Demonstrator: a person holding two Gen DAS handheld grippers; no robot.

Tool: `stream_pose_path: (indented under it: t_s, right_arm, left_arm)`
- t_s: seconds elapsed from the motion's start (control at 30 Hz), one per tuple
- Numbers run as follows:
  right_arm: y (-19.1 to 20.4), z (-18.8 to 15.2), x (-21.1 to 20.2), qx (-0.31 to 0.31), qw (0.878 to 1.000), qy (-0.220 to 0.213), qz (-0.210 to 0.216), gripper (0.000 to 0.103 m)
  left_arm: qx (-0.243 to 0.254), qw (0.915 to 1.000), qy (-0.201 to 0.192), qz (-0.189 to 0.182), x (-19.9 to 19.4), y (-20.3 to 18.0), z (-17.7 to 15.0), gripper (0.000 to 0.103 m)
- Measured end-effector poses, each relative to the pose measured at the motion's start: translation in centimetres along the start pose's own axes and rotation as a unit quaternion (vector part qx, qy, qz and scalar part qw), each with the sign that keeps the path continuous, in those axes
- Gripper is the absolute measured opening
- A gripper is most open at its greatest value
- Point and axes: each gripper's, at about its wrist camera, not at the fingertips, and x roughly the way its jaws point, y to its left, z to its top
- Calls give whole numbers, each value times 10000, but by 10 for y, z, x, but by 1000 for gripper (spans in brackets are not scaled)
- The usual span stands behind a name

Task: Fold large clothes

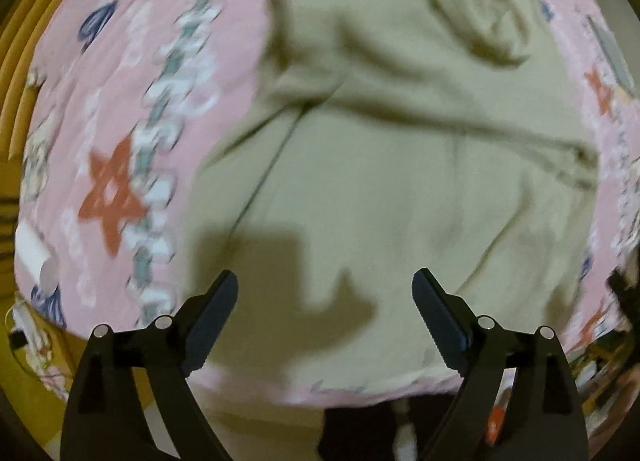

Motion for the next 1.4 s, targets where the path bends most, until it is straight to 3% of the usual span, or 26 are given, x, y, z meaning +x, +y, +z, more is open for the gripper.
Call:
stream_pose_path:
  t_s: [0.17,0.33,0.5,0.63,0.87,1.0,1.2,1.27,1.3,1.33,1.37,1.4]
  right_arm:
    - [-27,-25,7,264,9994,101,206,77]
    - [-39,-47,25,287,9993,40,218,77]
    - [-33,-58,46,-46,9997,197,125,77]
    - [-33,-63,63,-75,9992,391,61,79]
    - [-27,-65,76,-72,9990,449,24,90]
    - [-17,-67,80,-245,9980,579,-14,92]
    - [-13,-72,95,-402,9948,922,-167,97]
    - [-7,-70,98,-474,9926,1050,-373,97]
    - [-3,-70,99,-504,9918,1082,-455,95]
    - [0,-69,99,-536,9915,1083,-489,93]
    - [4,-69,98,-584,9913,1054,-530,81]
    - [7,-69,97,-634,9904,1033,-663,68]
  left_arm:
    - [-253,9988,429,-8,42,51,-41,86]
    - [-455,9971,466,-382,71,78,-49,86]
    - [-538,9964,513,-409,93,101,-49,88]
    - [-415,9980,457,-120,94,112,-51,87]
    - [-479,9950,679,-561,111,130,-64,87]
    - [-392,9953,672,-569,117,126,-68,87]
    - [-446,9888,922,-1082,121,124,-90,87]
    - [-315,9861,1066,-1233,124,117,-98,70]
    - [-163,9882,1076,-1078,122,109,-99,68]
    - [-74,9895,1057,-980,122,106,-101,60]
    - [-24,9902,1069,-901,123,105,-103,50]
    - [-57,9901,1077,-899,121,104,-100,47]
